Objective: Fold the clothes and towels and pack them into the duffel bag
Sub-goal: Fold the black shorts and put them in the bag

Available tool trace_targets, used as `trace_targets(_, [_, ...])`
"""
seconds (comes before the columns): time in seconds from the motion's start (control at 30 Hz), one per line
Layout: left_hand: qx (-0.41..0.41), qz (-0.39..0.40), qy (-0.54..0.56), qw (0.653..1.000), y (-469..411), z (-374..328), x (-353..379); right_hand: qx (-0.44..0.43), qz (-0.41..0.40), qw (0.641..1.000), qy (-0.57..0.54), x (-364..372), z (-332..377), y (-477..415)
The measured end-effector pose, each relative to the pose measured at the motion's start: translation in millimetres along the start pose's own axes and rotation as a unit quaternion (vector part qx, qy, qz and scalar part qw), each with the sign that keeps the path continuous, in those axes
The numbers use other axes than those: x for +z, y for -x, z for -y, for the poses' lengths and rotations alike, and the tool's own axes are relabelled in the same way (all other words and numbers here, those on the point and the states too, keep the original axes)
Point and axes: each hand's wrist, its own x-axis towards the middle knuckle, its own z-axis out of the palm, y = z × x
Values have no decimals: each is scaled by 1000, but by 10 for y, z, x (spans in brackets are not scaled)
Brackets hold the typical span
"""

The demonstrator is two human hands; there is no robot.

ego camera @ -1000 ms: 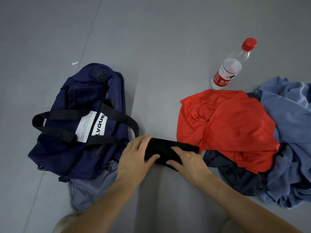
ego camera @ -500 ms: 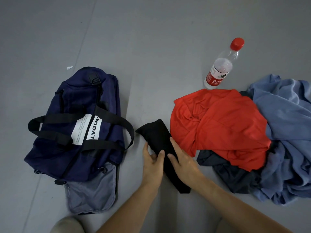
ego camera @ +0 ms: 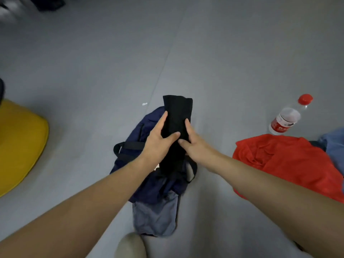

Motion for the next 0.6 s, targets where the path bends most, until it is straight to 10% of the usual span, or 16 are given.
trace_targets(0.43, [-56,20,41,997,-100,776,-752,16,-17,988,-150,805,-147,-408])
trace_targets(0.6, [-1,15,-156,988,-314,1326,-776,48,-74,990,-106,739,-421,-459])
